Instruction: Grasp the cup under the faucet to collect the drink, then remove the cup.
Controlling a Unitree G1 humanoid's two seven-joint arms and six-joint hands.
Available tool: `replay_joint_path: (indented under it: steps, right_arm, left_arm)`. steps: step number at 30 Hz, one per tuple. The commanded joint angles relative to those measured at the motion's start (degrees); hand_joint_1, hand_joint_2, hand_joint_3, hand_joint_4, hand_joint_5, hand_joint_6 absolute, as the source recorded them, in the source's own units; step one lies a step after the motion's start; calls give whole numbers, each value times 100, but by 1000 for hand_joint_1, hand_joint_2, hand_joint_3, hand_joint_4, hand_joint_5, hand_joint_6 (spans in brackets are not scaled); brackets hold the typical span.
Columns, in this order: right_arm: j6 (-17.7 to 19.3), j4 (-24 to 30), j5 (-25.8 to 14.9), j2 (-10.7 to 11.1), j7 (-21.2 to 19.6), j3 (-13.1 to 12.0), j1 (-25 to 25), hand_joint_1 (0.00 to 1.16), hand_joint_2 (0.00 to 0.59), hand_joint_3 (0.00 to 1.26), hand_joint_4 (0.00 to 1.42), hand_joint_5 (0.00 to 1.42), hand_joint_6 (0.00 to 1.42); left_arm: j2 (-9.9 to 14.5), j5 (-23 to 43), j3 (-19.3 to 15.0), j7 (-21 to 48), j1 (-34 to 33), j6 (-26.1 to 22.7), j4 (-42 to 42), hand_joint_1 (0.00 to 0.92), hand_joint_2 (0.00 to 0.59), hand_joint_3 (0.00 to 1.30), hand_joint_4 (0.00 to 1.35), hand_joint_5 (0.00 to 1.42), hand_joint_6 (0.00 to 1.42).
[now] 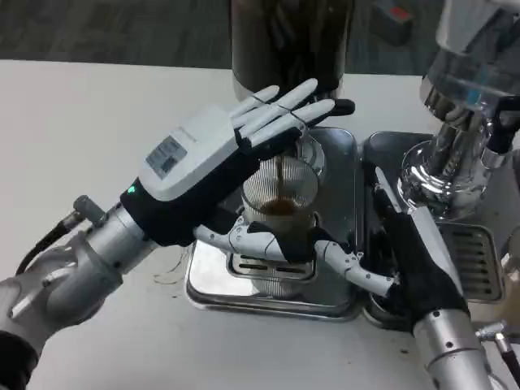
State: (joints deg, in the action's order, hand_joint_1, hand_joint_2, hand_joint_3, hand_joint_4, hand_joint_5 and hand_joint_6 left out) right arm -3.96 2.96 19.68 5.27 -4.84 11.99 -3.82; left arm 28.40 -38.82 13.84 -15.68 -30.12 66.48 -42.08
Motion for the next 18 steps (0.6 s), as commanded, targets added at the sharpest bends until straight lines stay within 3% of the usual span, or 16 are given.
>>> replay_joint_path:
  steps: [1, 18]
  right_arm:
    - [209, -282, -157, -13, 97, -33, 254, 737, 256, 0, 0, 0, 0]
    - [427, -920, -293, -100, 211, 25, 725, 764, 264, 0, 0, 0, 0]
  left_arm:
    - [114, -180, 175, 1, -52, -12, -196, 0, 85, 145, 7, 253, 87]
    - [179, -100, 304, -61, -43, -27, -289, 0, 98, 147, 13, 262, 87]
